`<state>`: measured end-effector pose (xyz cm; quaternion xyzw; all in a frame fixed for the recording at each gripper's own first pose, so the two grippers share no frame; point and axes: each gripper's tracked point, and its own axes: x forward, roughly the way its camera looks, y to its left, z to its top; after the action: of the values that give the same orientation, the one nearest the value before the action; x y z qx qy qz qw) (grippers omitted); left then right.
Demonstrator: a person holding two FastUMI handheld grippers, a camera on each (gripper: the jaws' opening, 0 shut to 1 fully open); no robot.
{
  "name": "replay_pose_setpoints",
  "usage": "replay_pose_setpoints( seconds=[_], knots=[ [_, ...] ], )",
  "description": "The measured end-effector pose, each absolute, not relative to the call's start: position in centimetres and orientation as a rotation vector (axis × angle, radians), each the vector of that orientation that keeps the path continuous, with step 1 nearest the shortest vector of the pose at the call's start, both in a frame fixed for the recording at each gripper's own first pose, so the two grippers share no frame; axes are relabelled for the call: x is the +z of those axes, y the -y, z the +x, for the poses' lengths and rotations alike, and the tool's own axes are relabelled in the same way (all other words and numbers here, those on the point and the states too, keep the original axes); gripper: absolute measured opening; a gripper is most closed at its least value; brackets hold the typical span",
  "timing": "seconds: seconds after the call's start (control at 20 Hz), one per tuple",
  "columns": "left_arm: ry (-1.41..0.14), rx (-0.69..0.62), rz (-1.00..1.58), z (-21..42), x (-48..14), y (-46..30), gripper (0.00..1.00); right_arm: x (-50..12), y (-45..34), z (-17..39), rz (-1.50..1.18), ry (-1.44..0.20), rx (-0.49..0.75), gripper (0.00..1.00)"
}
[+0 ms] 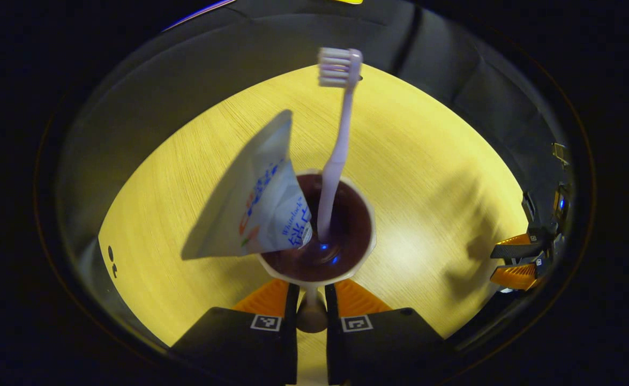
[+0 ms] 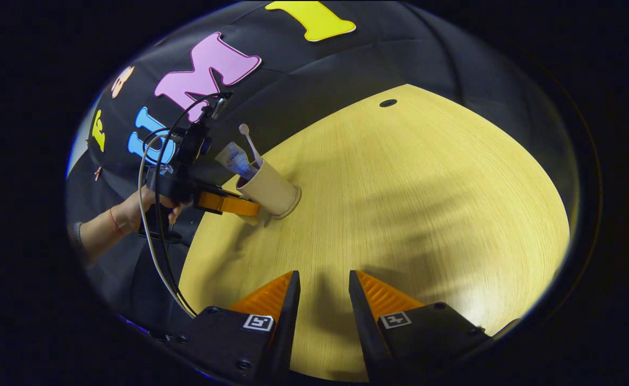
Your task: Put the toothbrush and toothpaste on the desktop into the cup, then pick up the cup and place it on the coaster on the desktop.
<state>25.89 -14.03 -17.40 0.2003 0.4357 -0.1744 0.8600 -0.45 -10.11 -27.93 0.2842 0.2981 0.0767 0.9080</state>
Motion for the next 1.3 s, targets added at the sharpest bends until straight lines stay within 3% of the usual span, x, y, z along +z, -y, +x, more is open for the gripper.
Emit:
replay_pose_setpoints(
  seconds=[0.1,0.2,0.3,0.35,0.4,0.95,1.0,1.05,1.15,1.25,1.3],
  knots=[
    [-0.894,-0.368,0.426,26.2,-17.0,14.4,0.32,-27.9,10.1,-0.3,0.587,-0.615,0.160,0.57],
    [-0.876,-0.364,0.445,26.2,-16.6,14.2,0.47,-28.0,10.0,-0.3,0.588,-0.617,0.162,0.57],
    [-0.876,-0.360,0.450,25.7,-16.7,14.3,0.82,-27.8,9.9,-0.2,0.586,-0.615,0.164,0.57],
    [-0.871,-0.354,0.455,25.6,-16.8,14.1,0.93,-27.7,9.9,-0.2,0.584,-0.615,0.165,0.57],
    [-0.858,-0.348,0.456,25.4,-16.7,14.0,0.96,-27.5,9.9,-0.1,0.584,-0.612,0.166,0.57],
    [-0.618,-0.294,0.289,17.6,-12.1,13.6,0.97,-23.3,7.0,-0.6,0.536,-0.563,0.215,0.58],
    [-0.592,-0.293,0.272,16.6,-11.6,13.7,0.97,-22.8,6.5,-0.7,0.531,-0.559,0.219,0.42],
    [-0.571,-0.292,0.256,15.7,-11.1,13.7,0.97,-22.1,6.1,-0.9,0.528,-0.552,0.224,0.61],
    [-0.542,-0.288,0.222,13.8,-10.3,13.5,0.97,-20.6,5.1,-1.1,0.516,-0.532,0.236,0.70],
    [-0.525,-0.286,0.176,11.9,-9.7,13.4,0.98,-19.1,4.3,-1.3,0.503,-0.514,0.245,0.71],
    [-0.519,-0.290,0.152,11.2,-9.6,13.3,0.97,-18.3,4.0,-1.3,0.499,-0.506,0.246,0.58]
  ],
)
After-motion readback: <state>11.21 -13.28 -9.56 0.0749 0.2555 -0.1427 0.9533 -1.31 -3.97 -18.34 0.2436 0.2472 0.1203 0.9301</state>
